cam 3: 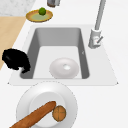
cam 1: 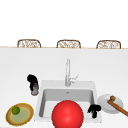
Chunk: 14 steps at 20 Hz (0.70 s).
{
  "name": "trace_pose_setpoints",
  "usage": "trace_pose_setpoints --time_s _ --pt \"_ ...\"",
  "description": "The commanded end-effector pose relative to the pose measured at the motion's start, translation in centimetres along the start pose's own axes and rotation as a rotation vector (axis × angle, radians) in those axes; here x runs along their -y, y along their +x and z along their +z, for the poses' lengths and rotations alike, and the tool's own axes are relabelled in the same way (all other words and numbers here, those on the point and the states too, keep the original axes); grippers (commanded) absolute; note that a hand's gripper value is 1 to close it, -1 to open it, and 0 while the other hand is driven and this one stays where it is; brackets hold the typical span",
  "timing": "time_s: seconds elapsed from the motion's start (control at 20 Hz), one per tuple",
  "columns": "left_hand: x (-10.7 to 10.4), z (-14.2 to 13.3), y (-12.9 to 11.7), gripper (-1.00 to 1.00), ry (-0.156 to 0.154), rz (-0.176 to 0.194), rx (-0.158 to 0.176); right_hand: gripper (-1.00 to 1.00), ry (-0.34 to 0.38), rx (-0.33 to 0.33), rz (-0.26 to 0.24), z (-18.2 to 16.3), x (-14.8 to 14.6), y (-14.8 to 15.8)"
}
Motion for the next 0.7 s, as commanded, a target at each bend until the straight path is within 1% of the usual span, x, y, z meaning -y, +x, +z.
trace_pose_setpoints --time_s 0.0,0.05,0.1,0.2,0.3,0.45,0.5,0.55,0.6,0.65 --pt "0.0 3.1 0.3 1.0 0.004 0.01 0.002 0.0 0.0 0.0 0.0 0.0 0.0 0.0" --pt "0.1 4.0 0.4 1.0 0.004 0.016 -0.002 0.0 0.0 0.0 0.0 0.0 0.0 0.0" --pt "0.4 4.9 0.3 1.0 0.003 0.012 -0.002 0.0 0.0 0.0 0.0 0.0 0.0 0.0" --pt "1.4 6.8 -0.4 1.0 0.01 -0.003 -0.007 0.0 0.0 0.0 0.0 0.0 0.0 0.0" --pt "2.0 8.5 -0.7 1.0 0.011 -0.006 -0.008 0.0 0.0 0.0 0.0 0.0 0.0 0.0" --pt "2.7 11.2 -1.0 1.0 0.009 -0.001 -0.008 0.0 0.0 0.0 0.0 0.0 0.0 0.0" --pt "2.6 11.9 -1.3 1.0 0.021 -0.008 -0.015 0.0 0.0 0.0 0.0 0.0 0.0 0.0" --pt "2.4 12.5 -1.8 1.0 0.033 -0.013 -0.008 0.0 0.0 0.0 0.0 0.0 0.0 0.0" --pt "2.1 13.2 -1.9 1.0 0.03 -0.027 -0.001 0.0 0.0 0.0 0.0 0.0 0.0 0.0" --pt "1.9 13.9 -2.2 1.0 0.03 -0.037 -0.002 0.0 0.0 0.0 0.0 0.0 0.0 0.0"
